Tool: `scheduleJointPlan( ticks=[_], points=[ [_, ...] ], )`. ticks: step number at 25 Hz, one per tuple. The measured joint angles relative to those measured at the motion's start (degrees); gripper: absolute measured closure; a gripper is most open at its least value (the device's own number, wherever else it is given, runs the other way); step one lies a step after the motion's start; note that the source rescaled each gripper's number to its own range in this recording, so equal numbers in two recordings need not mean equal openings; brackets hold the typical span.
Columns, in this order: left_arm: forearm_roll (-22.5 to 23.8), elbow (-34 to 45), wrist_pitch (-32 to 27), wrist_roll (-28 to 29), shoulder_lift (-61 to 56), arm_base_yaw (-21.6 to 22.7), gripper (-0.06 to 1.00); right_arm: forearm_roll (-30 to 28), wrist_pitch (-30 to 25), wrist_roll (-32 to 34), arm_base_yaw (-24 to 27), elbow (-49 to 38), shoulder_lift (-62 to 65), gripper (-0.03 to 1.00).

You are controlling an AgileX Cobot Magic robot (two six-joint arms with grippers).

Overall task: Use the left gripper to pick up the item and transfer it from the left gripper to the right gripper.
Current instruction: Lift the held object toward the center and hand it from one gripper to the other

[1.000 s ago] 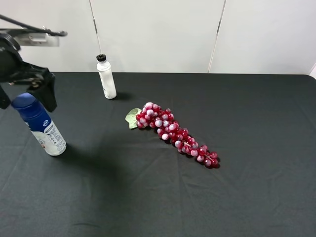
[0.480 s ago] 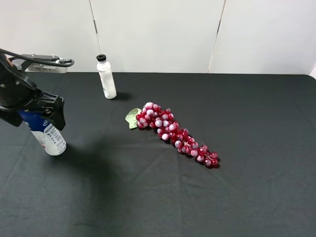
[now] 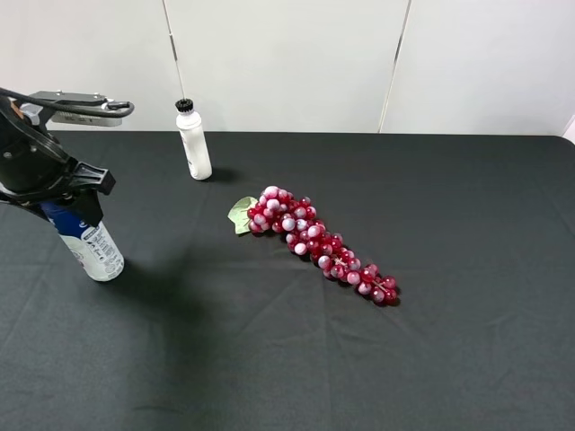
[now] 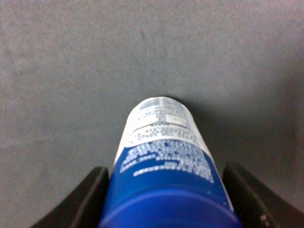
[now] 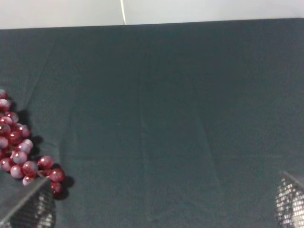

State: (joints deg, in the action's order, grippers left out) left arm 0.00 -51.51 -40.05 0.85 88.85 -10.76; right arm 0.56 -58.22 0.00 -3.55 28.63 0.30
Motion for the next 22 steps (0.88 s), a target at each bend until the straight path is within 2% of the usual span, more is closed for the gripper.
scheduleJointPlan(
  ticks=[13,18,22],
  points=[
    [-0.3,-1.3,-1.3,0.0,0.4,0.0,0.94,0.0,0.0,0.0,0.0,0.0,0.0,-0.03],
    [-1.6,-10.9,-9.7,0.0,0.6,0.0,0.94,0.0,0.0,0.0,0.0,0.0,0.0,-0.03],
    [-4.5,-17.4,-12.0,0.0,-0.7,0.0,0.94,0.0,0.0,0.0,0.0,0.0,0.0,-0.03]
  ],
)
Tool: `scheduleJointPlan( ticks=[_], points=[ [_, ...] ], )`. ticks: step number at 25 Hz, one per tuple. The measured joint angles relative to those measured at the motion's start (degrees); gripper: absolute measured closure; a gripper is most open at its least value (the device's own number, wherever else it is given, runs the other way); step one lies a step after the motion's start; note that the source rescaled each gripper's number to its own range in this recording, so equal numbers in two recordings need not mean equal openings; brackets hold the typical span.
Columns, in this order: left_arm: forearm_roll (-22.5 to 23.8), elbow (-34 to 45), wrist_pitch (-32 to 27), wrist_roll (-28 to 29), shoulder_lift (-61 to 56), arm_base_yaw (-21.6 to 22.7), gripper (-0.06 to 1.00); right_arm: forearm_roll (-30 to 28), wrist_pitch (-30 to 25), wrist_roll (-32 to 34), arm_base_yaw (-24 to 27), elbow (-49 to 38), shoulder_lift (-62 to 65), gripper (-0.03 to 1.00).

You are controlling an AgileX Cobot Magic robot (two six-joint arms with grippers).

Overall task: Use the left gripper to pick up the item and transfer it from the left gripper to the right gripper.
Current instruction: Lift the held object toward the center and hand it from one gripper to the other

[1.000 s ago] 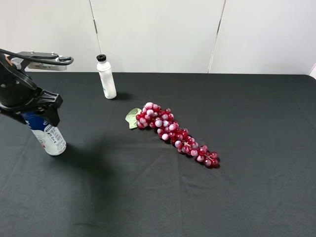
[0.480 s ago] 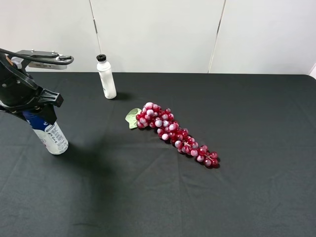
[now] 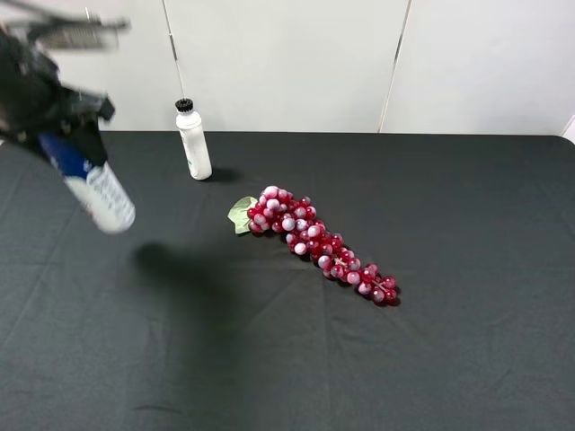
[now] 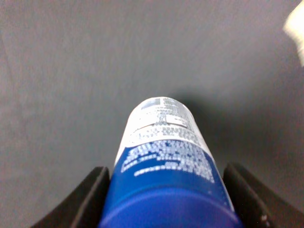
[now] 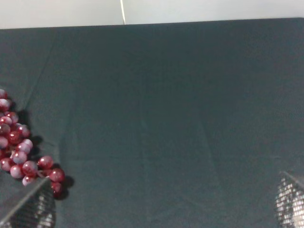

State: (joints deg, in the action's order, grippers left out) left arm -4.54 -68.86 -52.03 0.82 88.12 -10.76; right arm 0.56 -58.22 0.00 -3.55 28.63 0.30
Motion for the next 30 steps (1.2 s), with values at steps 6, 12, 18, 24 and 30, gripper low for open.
scheduleJointPlan(
  ticks=[6,12,18,24,30],
  points=[
    [-11.3,-3.0,-0.3,-3.4,-0.7,0.0,0.94,0.0,0.0,0.0,0.0,0.0,0.0,-0.03],
    [-21.1,-3.0,2.6,-8.4,-0.7,-3.8,0.94,0.0,0.0,0.0,0.0,0.0,0.0,-0.03],
    [-22.6,-3.1,7.8,-8.8,0.7,-11.3,0.94,0.0,0.0,0.0,0.0,0.0,0.0,-0.03],
    [-31.9,-3.1,12.1,-13.0,7.2,-18.9,0.94,1.0,-0.1,0.0,0.0,0.0,-0.8,-0.03],
    [-46.3,-3.2,12.6,-22.8,8.9,-19.7,0.94,8.2,2.0,-7.3,0.0,5.1,-14.9,-0.03]
  ],
)
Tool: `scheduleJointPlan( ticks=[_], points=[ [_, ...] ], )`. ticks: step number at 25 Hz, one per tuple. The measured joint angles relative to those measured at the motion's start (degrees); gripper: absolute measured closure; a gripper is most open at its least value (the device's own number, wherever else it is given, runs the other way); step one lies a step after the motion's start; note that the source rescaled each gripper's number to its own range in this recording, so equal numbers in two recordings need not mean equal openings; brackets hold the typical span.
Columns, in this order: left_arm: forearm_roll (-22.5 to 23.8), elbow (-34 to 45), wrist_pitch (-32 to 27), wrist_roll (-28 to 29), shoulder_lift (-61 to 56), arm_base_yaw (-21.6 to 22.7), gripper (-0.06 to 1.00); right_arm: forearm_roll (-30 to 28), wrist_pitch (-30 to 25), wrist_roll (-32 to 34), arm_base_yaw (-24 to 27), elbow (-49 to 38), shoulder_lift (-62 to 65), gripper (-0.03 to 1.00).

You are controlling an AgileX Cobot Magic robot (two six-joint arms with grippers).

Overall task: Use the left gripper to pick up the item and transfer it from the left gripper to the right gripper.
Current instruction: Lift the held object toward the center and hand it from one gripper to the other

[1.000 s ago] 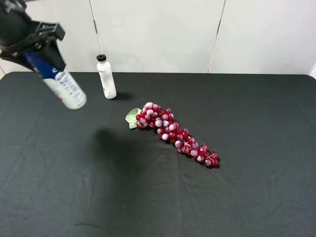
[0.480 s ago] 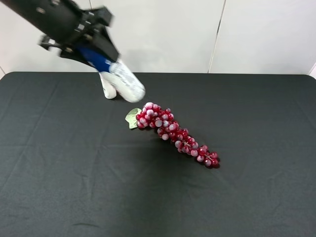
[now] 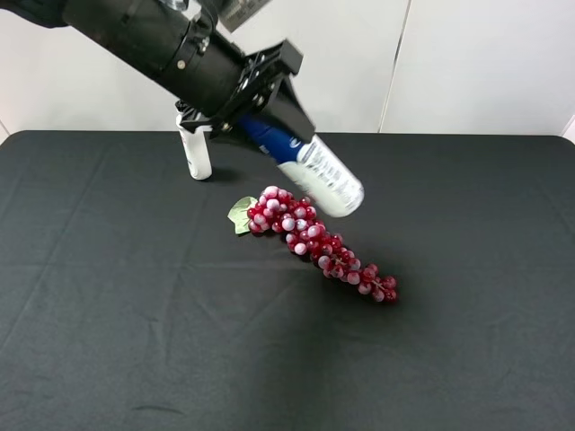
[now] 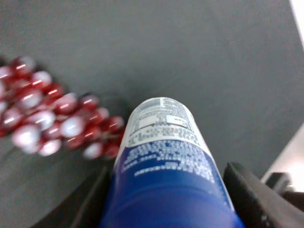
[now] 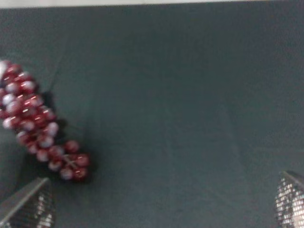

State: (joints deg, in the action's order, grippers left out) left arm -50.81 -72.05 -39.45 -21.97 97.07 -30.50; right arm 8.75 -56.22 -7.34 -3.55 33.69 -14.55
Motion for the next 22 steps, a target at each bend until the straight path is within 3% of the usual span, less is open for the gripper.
scheduleJointPlan(
  ticks=[4,6,12,22],
  points=[
    [-8.2,-0.2,-0.6,-5.2,0.4,0.0,0.94,6.6,4.6,-10.7,-0.1,2.3,-10.8,-0.03],
    [-10.2,-0.2,-1.5,-6.8,0.5,0.0,0.94,9.6,7.7,-14.6,-1.7,2.5,-14.8,-0.03],
    [-11.2,-0.2,-4.5,-7.7,0.5,0.0,0.94,12.2,17.8,-22.8,-11.5,2.5,-23.8,-0.03],
    [-11.2,-0.2,-7.7,-8.9,0.5,0.0,0.94,12.2,29.2,-28.5,-24.2,2.5,-36.6,-0.03]
  ],
)
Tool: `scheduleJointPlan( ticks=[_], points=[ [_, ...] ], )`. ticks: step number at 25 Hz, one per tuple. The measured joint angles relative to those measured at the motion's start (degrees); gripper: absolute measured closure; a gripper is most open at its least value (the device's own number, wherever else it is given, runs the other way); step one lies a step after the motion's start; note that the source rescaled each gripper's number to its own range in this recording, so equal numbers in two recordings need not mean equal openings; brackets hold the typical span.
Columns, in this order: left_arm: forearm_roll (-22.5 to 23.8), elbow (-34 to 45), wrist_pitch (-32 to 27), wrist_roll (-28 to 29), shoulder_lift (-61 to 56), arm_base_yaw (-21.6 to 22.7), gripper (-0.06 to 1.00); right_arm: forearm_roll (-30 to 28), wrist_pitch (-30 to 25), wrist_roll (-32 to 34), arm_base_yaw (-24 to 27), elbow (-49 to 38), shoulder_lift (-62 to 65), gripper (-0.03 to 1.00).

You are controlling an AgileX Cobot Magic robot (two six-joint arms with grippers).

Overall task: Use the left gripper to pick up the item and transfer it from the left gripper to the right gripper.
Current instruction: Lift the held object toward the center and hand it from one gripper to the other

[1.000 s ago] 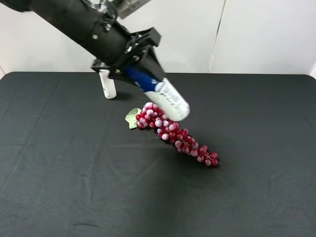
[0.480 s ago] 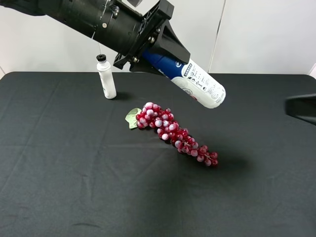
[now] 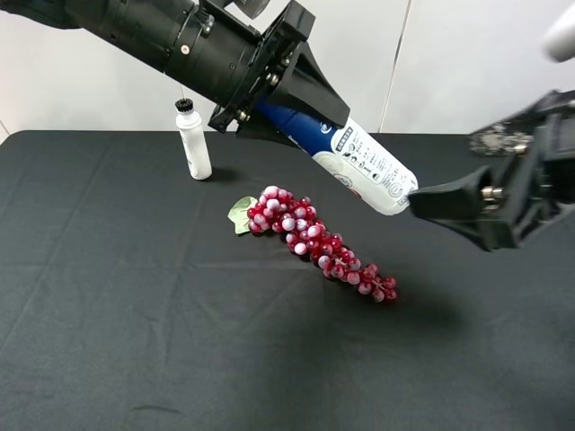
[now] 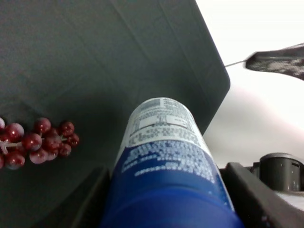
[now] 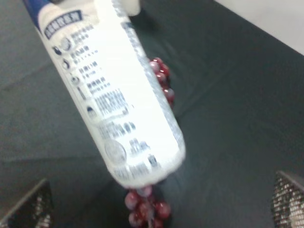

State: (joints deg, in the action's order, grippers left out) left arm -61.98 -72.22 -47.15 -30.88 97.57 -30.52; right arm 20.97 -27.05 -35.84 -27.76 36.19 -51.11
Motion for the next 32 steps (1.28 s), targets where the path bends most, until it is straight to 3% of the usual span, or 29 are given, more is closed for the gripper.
scheduleJointPlan(
  ticks=[4,13,24,29,30,31,32],
  points=[
    [0.0,0.0,-0.3,-0.1,0.0,0.0,0.94,0.0,3.4,-0.8,-1.7,2.2,-5.1,-0.03],
    [0.9,0.0,1.6,-0.6,0.1,0.1,0.94,0.5,4.2,-3.4,-1.8,8.1,-15.8,-0.03],
    [-1.3,0.0,0.4,-1.4,0.1,0.0,0.94,9.4,4.9,-11.9,-1.8,8.4,-20.5,-0.03],
    [-2.3,0.0,0.4,-2.4,0.1,0.0,0.94,10.6,4.9,-12.8,-1.8,8.4,-20.5,-0.03],
    [-2.3,0.0,0.5,-2.5,0.1,0.0,0.94,10.6,4.9,-12.8,-1.8,8.4,-20.5,0.05],
    [-2.3,0.0,0.7,-2.5,0.1,0.0,0.94,10.6,4.9,-12.8,-1.8,8.4,-20.5,0.32],
    [-2.8,0.0,1.7,-2.6,0.1,0.0,0.94,10.6,4.7,-13.1,-1.8,8.4,-20.5,0.71]
  ],
)
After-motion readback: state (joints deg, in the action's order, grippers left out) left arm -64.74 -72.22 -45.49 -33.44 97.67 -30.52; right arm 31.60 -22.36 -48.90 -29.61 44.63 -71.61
